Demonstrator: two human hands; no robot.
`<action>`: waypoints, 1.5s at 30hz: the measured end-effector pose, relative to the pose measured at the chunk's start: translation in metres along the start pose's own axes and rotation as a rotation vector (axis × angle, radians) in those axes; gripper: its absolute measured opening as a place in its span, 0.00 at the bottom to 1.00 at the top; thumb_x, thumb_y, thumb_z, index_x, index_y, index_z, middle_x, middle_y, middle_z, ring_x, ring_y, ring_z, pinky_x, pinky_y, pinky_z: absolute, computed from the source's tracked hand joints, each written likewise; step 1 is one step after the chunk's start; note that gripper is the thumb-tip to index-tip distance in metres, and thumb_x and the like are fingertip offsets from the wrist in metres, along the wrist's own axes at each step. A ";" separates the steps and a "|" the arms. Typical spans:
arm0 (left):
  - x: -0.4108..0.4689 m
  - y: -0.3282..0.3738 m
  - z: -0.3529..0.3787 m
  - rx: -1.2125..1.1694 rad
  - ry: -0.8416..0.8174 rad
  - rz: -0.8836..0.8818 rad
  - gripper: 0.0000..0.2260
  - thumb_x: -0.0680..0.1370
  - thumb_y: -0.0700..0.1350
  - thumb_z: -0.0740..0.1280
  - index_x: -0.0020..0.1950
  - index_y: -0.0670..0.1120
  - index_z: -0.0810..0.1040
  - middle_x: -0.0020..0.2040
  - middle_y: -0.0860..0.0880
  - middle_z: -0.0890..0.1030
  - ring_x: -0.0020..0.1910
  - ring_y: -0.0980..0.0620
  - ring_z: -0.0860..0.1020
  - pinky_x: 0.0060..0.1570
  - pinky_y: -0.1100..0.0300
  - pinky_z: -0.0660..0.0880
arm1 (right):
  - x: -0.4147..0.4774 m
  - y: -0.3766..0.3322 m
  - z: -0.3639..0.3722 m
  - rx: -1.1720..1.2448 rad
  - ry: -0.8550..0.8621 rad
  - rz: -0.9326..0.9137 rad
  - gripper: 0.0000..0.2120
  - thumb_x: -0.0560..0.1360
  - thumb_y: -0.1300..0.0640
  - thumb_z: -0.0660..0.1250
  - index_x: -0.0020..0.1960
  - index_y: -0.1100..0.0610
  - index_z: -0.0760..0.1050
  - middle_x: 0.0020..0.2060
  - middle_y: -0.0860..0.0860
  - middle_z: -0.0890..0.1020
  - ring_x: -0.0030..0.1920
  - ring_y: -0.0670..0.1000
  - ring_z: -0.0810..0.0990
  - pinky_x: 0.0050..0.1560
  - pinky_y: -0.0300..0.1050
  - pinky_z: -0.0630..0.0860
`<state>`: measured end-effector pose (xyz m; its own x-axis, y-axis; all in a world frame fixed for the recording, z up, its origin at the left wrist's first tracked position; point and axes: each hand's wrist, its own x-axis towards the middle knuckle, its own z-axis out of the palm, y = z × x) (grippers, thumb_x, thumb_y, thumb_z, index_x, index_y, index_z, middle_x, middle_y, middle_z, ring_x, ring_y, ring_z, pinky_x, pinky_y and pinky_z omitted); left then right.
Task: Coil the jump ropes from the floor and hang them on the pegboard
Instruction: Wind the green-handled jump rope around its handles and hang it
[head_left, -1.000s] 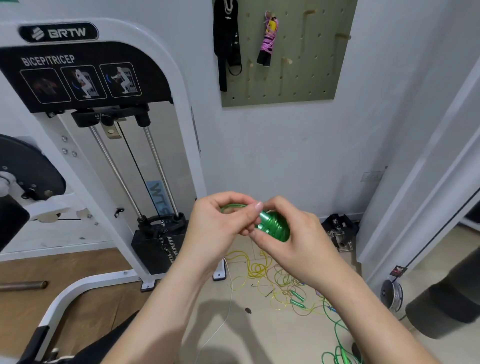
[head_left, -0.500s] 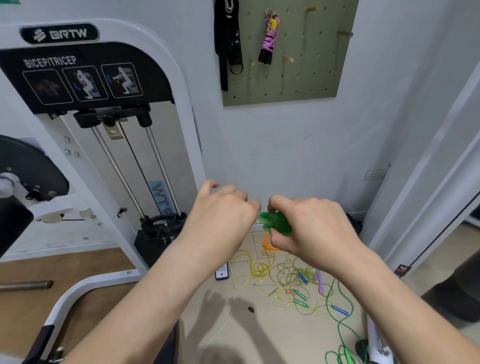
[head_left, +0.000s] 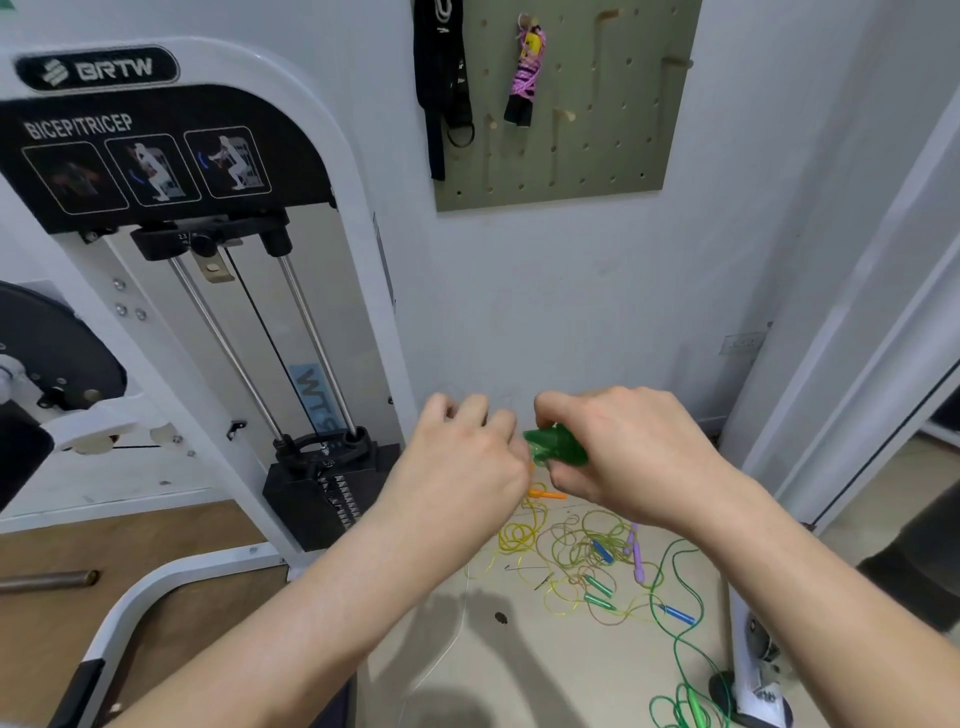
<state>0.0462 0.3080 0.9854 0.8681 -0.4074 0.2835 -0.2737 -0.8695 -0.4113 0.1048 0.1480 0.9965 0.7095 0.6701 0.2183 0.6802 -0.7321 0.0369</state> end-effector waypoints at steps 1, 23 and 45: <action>0.000 0.000 0.002 0.027 0.027 0.002 0.08 0.72 0.39 0.61 0.34 0.45 0.76 0.32 0.47 0.72 0.35 0.45 0.72 0.34 0.53 0.61 | 0.001 -0.001 0.000 -0.013 -0.001 -0.008 0.11 0.72 0.45 0.61 0.49 0.49 0.64 0.43 0.48 0.80 0.44 0.57 0.78 0.34 0.46 0.64; 0.013 -0.038 -0.027 -1.605 0.070 -0.565 0.05 0.66 0.33 0.75 0.37 0.42 0.84 0.33 0.43 0.83 0.33 0.50 0.80 0.38 0.61 0.80 | 0.005 0.008 -0.006 1.239 -0.134 0.201 0.07 0.73 0.60 0.72 0.45 0.54 0.75 0.40 0.60 0.83 0.29 0.55 0.81 0.24 0.40 0.67; 0.015 -0.042 -0.020 -1.144 0.133 -0.337 0.05 0.66 0.36 0.77 0.37 0.45 0.85 0.36 0.51 0.80 0.35 0.58 0.77 0.37 0.66 0.73 | 0.006 0.000 -0.007 1.196 -0.077 0.290 0.06 0.72 0.61 0.72 0.47 0.57 0.75 0.36 0.55 0.84 0.28 0.56 0.81 0.23 0.40 0.67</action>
<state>0.0631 0.3331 1.0243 0.9357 -0.0789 0.3438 -0.3087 -0.6548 0.6899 0.1082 0.1510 1.0050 0.8439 0.5364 0.0099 0.2075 -0.3095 -0.9280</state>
